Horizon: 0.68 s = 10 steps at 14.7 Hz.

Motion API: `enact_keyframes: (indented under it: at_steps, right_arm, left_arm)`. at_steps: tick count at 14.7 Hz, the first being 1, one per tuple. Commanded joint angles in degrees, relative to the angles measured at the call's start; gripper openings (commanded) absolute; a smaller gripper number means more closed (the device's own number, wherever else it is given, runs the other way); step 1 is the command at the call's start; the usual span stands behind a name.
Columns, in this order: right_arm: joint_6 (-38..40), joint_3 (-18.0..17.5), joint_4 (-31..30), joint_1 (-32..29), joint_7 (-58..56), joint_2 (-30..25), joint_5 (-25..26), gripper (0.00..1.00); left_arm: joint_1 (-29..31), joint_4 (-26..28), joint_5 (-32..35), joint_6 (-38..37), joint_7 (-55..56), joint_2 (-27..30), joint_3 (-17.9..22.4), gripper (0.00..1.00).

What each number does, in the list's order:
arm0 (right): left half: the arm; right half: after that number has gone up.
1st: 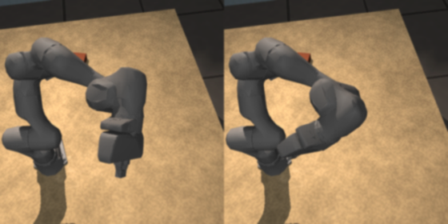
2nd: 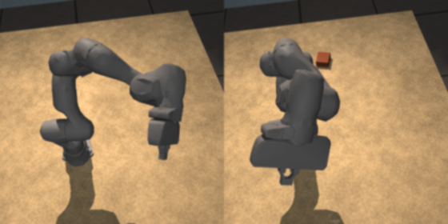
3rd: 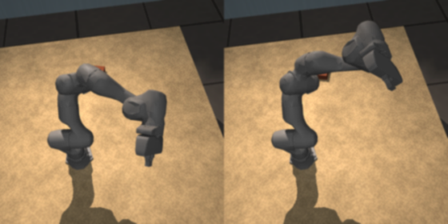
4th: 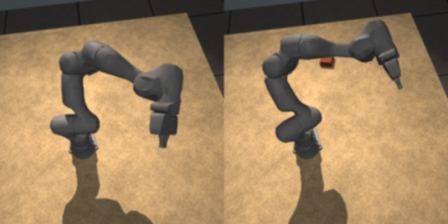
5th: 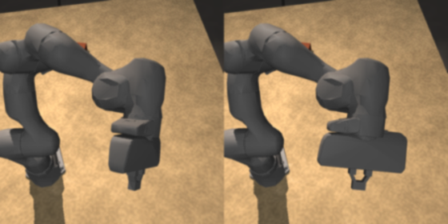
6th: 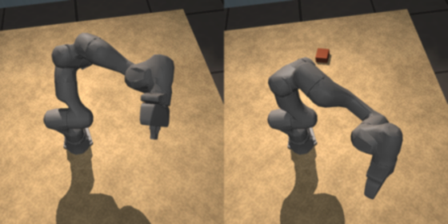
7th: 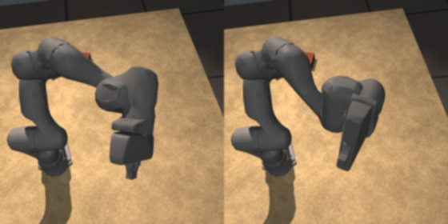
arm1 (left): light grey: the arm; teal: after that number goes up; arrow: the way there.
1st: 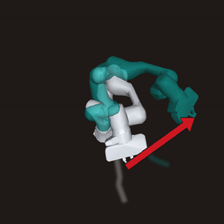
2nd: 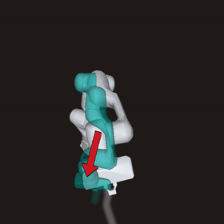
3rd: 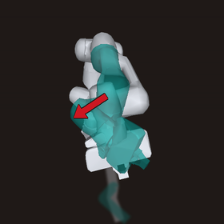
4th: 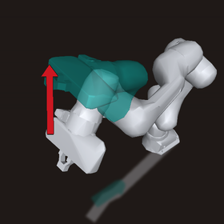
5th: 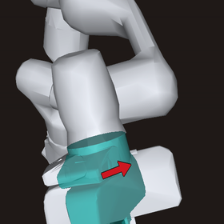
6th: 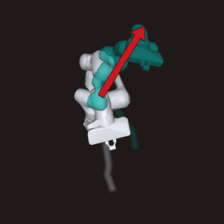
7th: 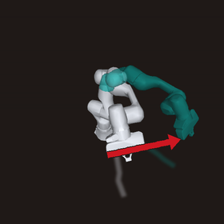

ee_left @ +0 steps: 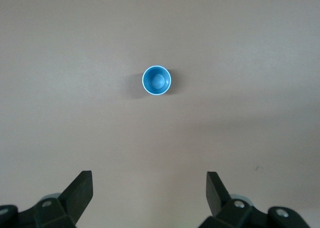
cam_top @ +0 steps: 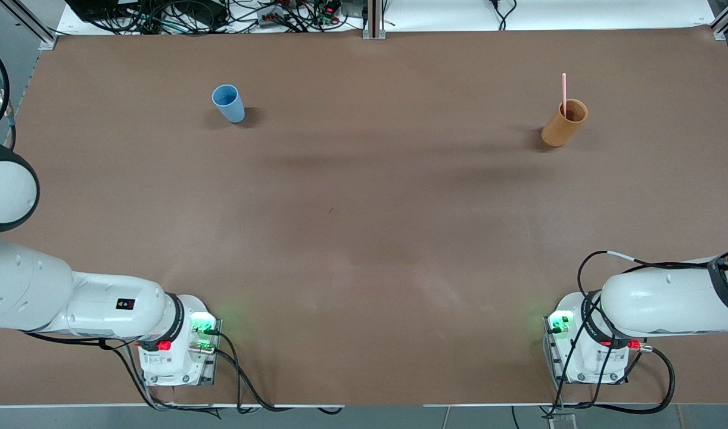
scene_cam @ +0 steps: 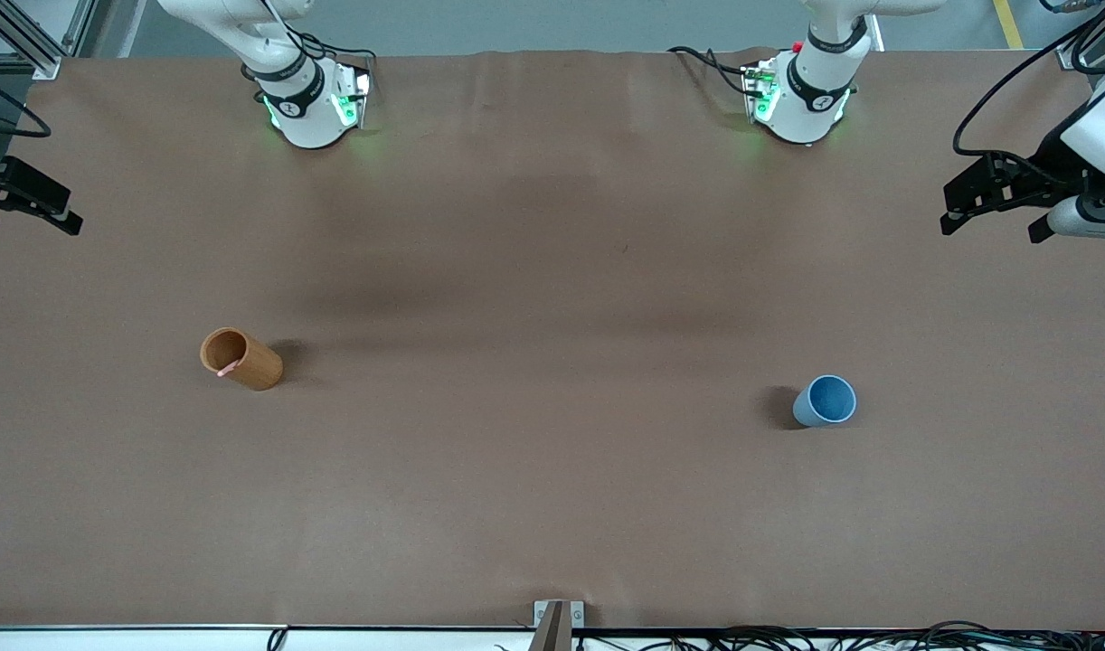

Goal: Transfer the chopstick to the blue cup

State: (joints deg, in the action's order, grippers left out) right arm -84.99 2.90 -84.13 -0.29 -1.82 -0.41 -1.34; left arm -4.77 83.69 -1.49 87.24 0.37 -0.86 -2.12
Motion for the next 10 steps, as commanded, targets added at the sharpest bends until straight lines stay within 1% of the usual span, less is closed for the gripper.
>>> enact_keyframes:
  at_steps: [1, 10]
  right_arm:
    - [0.27, -0.35, -0.60, -0.15, -3.43, -0.38, 0.02, 1.00]
    - [-0.52, -0.44, -0.69, -0.06, -4.34, -0.29, -0.07, 1.00]
  left_arm:
    - [-0.06, -1.87, 0.44, -0.84, 0.16, -0.81, -0.17, 1.00]
    - [0.03, -1.43, 0.70, -0.84, 0.60, -0.99, -0.17, 1.00]
